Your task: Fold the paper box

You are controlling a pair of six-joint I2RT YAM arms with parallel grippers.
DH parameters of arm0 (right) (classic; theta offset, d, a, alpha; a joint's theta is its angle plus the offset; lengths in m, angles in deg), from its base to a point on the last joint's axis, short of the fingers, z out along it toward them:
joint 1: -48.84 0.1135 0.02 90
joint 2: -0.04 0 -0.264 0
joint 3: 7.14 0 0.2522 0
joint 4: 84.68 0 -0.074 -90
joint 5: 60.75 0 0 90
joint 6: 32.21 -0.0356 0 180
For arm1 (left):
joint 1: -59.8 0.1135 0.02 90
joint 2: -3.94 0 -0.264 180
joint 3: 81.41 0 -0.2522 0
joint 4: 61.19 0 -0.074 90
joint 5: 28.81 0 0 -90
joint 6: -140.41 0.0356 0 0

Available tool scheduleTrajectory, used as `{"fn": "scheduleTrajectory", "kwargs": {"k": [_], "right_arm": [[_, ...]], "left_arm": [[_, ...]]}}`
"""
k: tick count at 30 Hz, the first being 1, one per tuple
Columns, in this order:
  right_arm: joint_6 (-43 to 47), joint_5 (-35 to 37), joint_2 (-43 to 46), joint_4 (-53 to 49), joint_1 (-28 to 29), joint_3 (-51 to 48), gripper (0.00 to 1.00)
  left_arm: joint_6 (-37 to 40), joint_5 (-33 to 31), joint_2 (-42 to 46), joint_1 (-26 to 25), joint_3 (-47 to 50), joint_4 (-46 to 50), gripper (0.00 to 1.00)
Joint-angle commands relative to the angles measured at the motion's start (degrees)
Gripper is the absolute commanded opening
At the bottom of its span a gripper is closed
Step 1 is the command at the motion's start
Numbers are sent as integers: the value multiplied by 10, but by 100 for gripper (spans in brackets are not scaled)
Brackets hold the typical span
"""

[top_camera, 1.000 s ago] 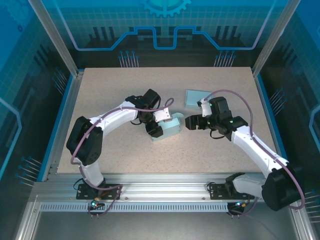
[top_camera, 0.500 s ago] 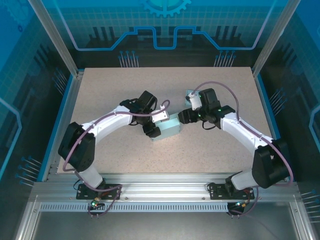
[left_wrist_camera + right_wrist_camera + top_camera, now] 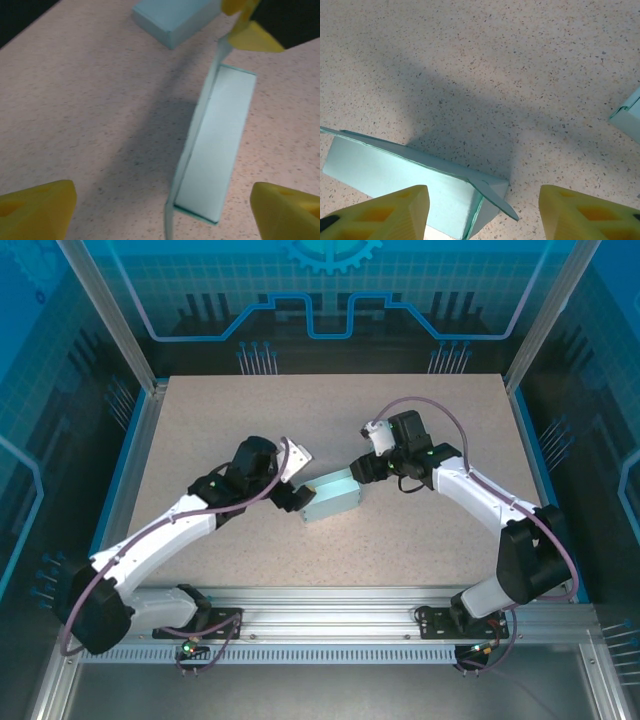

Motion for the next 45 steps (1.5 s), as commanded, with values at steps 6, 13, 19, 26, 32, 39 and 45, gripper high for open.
{"fn": "scheduleTrajectory", "kwargs": {"k": [6,13,19,26,32,39,45], "right_arm": [[14,0,2,-15,8,8,60],[19,-9,-8,-22,9,17,57],[24,-17,-20,-22,9,19,55],[30,-20,-34,-25,11,29,54],[30,-22,-44,-31,14,39,43],[25,3,-38,-40,25,37,42],[15,25,-33,-47,26,29,42]], "left_arm": [[-148,-45,75,16,77,17,73],[-152,30,61,41,96,-7,70],[-148,76,30,60,85,-25,67],[-145,93,4,61,75,-25,74],[-151,92,-17,61,67,-34,66],[-159,103,-39,61,51,-35,51],[-162,104,-50,61,42,-28,39]]}}
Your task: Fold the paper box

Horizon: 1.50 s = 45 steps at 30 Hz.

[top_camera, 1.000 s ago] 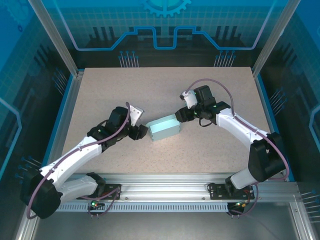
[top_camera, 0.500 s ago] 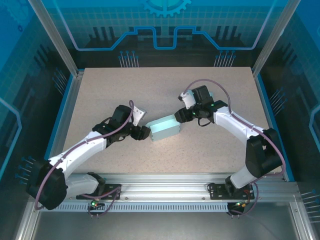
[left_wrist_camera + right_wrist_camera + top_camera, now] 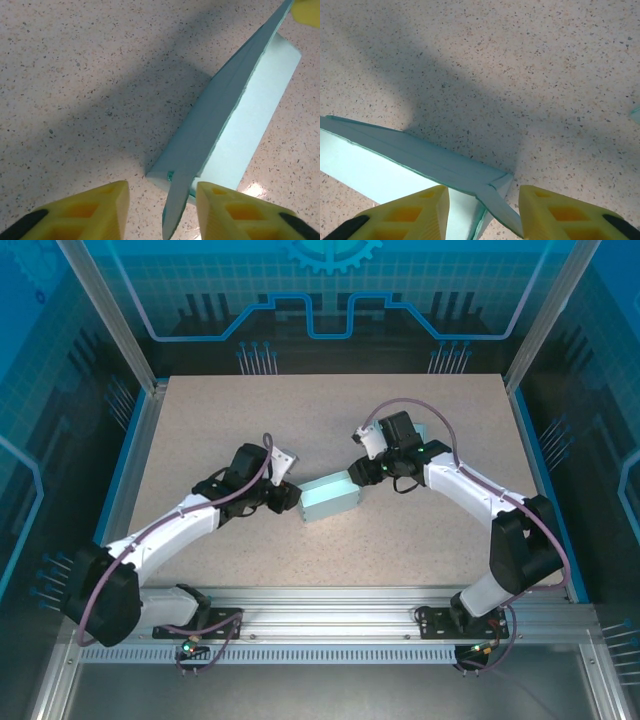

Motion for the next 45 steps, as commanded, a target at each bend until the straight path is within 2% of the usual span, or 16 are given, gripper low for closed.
{"fn": "scheduleTrajectory", "kwargs": {"k": [1,7,9,14,19,25,28,32,45], "right_arm": [[-11,20,3,-15,7,3,40],[-22,22,9,-10,8,-7,35],[-26,23,13,-7,9,-9,30],[-39,27,21,-6,17,-15,23],[-64,53,27,-6,39,-16,19],[-103,80,27,-8,63,-12,15],[-124,94,22,-14,73,-7,14],[-138,114,20,-14,91,-8,9],[-158,146,18,23,127,-40,6]], "left_arm": [[-8,14,-9,4,-19,0,36],[-7,15,-20,3,-30,11,24],[-9,15,-23,3,-32,14,21],[-33,16,-22,0,-42,18,20],[-94,1,-25,-16,-47,13,19],[-169,-27,-30,-40,-37,-5,7],[-198,-34,-30,-44,-31,-14,4],[-224,-54,-29,-56,-34,-20,3],[-337,-184,-20,-122,9,-84,9]]}}
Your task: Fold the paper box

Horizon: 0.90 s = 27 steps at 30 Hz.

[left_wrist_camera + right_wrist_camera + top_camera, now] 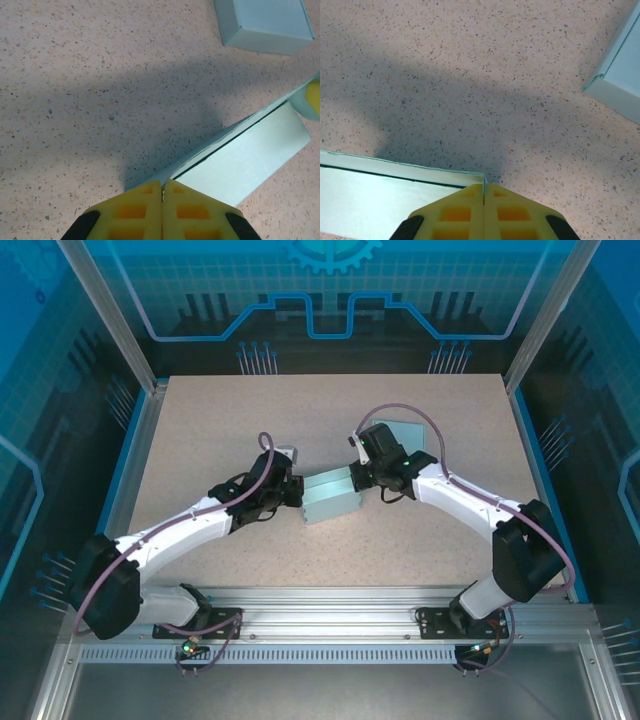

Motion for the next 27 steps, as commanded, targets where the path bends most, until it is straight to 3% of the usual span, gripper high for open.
{"fn": "scheduleTrajectory", "kwargs": {"k": [1,7,16,27], "right_arm": [[-12,-50,1,0,41,-20,6],[-16,-25,2,11,57,-31,2],[-30,15,20,45,78,-68,0],[-22,66,57,94,72,-88,0]], "left_arm": [[-58,-23,2,-30,22,-47,10],[-111,-87,17,-57,55,-71,11],[-126,-130,19,-85,83,-104,10],[-27,-159,-19,-85,27,-158,4]]}}
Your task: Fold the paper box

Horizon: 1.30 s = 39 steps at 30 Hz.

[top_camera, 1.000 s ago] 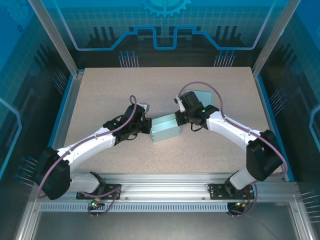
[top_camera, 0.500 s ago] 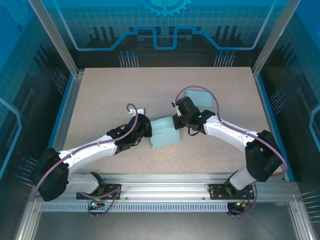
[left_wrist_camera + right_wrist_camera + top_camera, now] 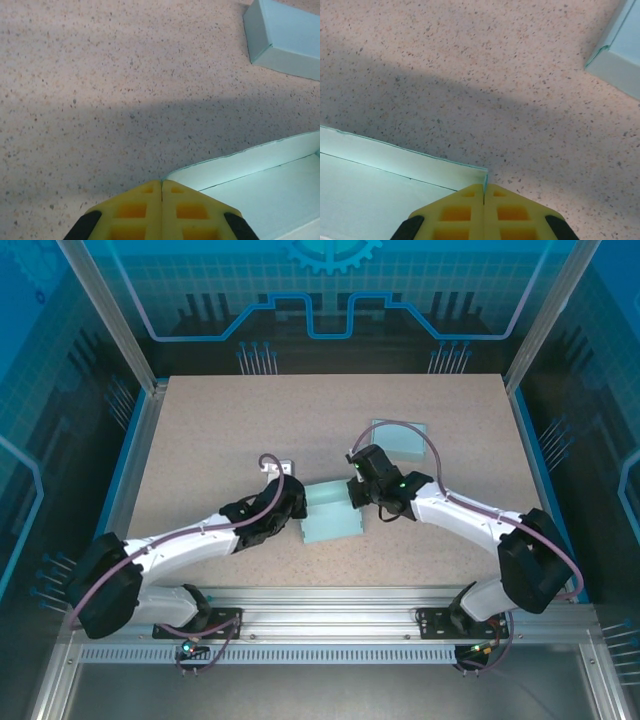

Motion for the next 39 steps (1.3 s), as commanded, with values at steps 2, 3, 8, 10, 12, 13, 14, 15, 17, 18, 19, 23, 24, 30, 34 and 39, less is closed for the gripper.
{"fn": "scheduleTrajectory", "kwargs": {"k": [2,3,8,10,12,13,14,15,17,18,19,23,24,30,34,39], "right_arm": [[4,-2,18,65,14,-12,0],[6,3,19,76,13,-15,0],[5,20,16,131,-1,-26,0],[1,24,13,152,-7,-28,0],[-6,24,9,162,-13,-25,0],[-10,23,8,166,-16,-23,0],[-13,22,9,171,-17,-22,0],[-18,20,10,176,-17,-22,0],[-25,15,14,188,-18,-22,0],[-29,12,17,194,-18,-22,0],[-33,12,19,199,-18,-23,0],[-53,21,23,223,-18,-31,0],[-59,24,22,232,-18,-35,0],[-94,36,16,282,-18,-60,0],[-94,40,9,296,-18,-63,0],[-86,39,-1,295,-18,-60,0]], "left_arm": [[62,-2,-33,-9,-46,-108,2],[73,-2,-41,-10,-50,-126,2],[122,-6,-86,-9,-75,-194,1],[145,-10,-104,-9,-86,-220,1],[166,-12,-115,-8,-97,-241,1],[174,-13,-119,-9,-99,-253,1],[181,-12,-122,-8,-101,-263,1],[187,-11,-125,-8,-103,-273,1],[194,-4,-130,-8,-105,-287,1],[197,-1,-132,-8,-105,-294,1],[199,1,-135,-8,-105,-297,1],[196,1,-142,-8,-98,-309,1],[193,1,-145,-8,-93,-314,1],[162,0,-162,-8,-64,-340,1],[148,0,-168,-7,-51,-348,1],[120,18,-166,4,-36,-347,1]]}}
